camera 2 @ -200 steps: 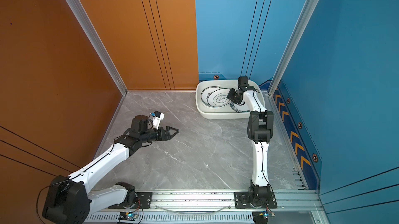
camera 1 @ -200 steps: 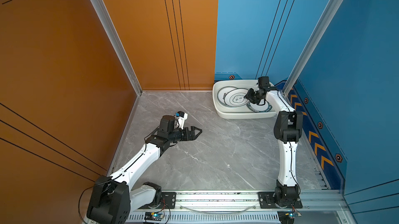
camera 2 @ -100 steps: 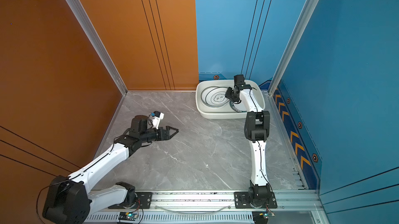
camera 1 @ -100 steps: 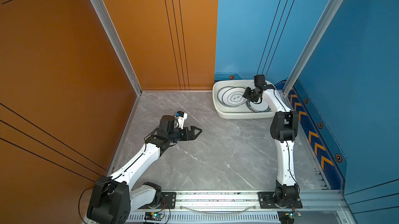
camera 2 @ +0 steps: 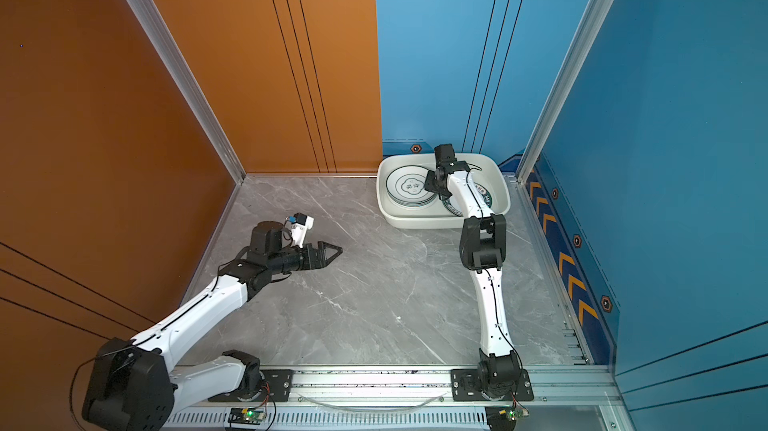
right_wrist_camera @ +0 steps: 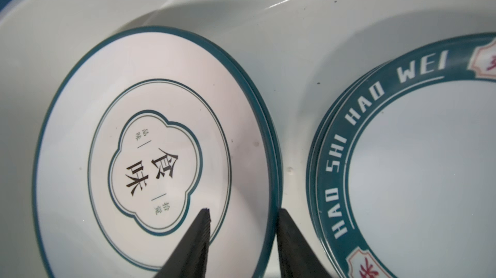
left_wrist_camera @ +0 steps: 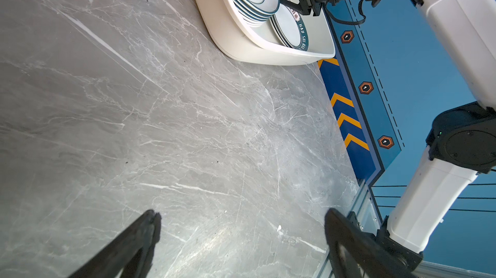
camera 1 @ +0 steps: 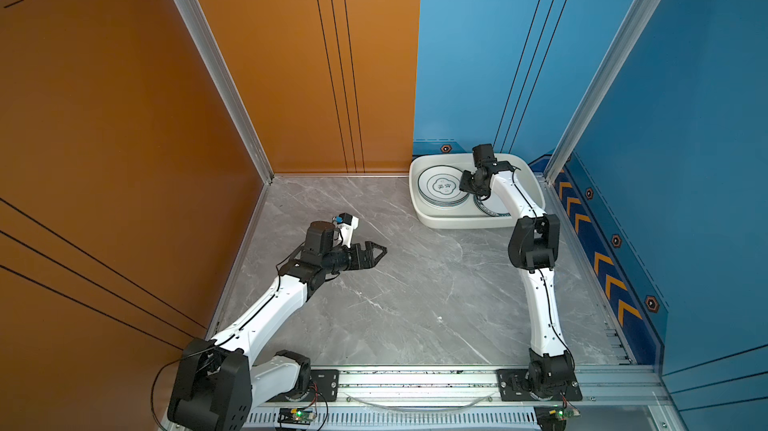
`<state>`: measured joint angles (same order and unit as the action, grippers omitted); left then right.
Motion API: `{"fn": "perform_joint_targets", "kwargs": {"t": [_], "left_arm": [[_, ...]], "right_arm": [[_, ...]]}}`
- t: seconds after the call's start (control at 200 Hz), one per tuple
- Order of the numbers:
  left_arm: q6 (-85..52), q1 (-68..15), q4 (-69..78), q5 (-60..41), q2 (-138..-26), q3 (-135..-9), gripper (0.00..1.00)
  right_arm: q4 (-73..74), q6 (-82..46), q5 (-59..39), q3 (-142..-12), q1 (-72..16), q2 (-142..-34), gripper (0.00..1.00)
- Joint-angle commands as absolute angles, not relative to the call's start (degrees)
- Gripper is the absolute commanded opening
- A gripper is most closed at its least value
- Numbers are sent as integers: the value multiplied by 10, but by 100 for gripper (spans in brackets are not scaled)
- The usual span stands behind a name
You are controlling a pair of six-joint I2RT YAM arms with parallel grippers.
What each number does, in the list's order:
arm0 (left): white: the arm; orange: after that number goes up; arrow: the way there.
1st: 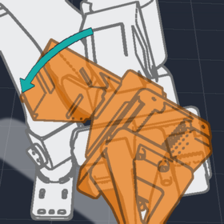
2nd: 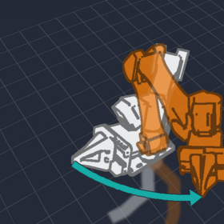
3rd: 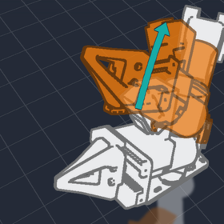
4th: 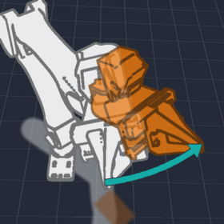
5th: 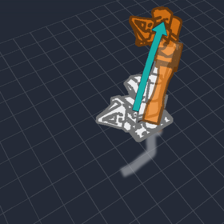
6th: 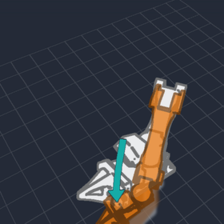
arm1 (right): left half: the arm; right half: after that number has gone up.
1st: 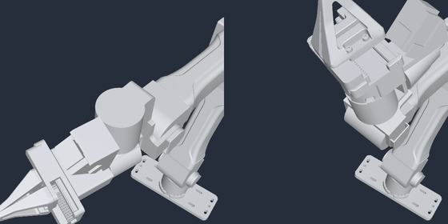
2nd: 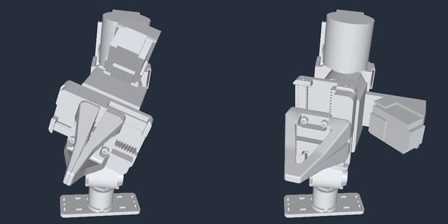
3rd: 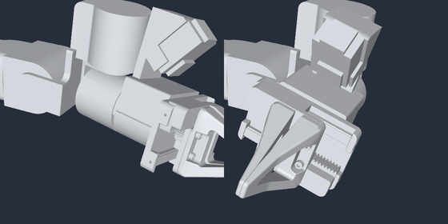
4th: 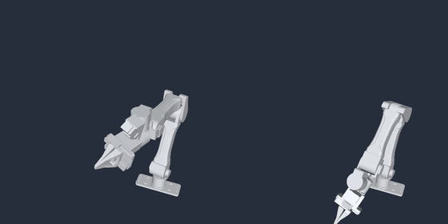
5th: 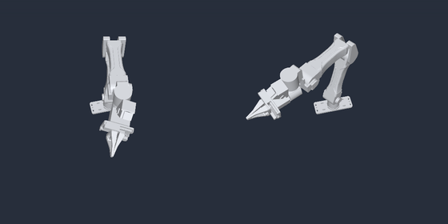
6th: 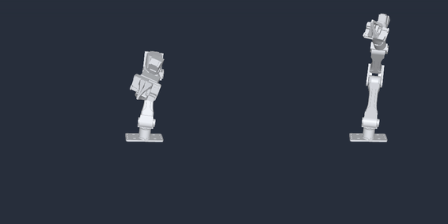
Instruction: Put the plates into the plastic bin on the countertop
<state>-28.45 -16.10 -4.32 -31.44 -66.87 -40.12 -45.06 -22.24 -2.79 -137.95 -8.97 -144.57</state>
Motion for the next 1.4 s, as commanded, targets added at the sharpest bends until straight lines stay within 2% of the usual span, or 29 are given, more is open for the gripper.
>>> {"fn": "perform_joint_targets", "kwargs": {"t": [0.0, 0.135, 0.28, 0.566, 0.786, 0.921, 0.986, 1.011, 1.096, 1.392], "left_arm": [[-277, -152, -51, -301, -667, -398, 98], [-267, -140, -70, -262, -655, -398, 98], [-252, -116, -88, -190, -621, -392, 98], [-170, -83, -44, 61, -564, -334, 98], [-24, -85, 185, 182, -565, -205, 98], [4, -71, 350, 195, -599, -127, 98], [-13, -52, 378, 172, -621, -118, 98], [-13, -46, 376, 160, -627, -121, 98], [-10, -39, 373, 139, -647, -136, 98], [-12, -15, 485, 114, -768, -169, 98]], "right_arm": [[-472, -167, 45, -1391, -99, -1399, 44], [-451, -143, 87, -1353, -103, -1322, 46], [-398, -131, 101, -1235, -101, -1183, 47], [-200, -165, 65, -776, -68, -875, 52], [-88, -159, 126, -500, -24, -717, 55], [-4, -148, 125, -375, 2, -669, 58], [70, -126, 114, -314, 3, -656, 60], [105, -117, 106, -288, 2, -652, 64], [207, -124, 96, -221, 3, -654, 65], [414, -98, 102, -143, 5, -684, 67]]}}
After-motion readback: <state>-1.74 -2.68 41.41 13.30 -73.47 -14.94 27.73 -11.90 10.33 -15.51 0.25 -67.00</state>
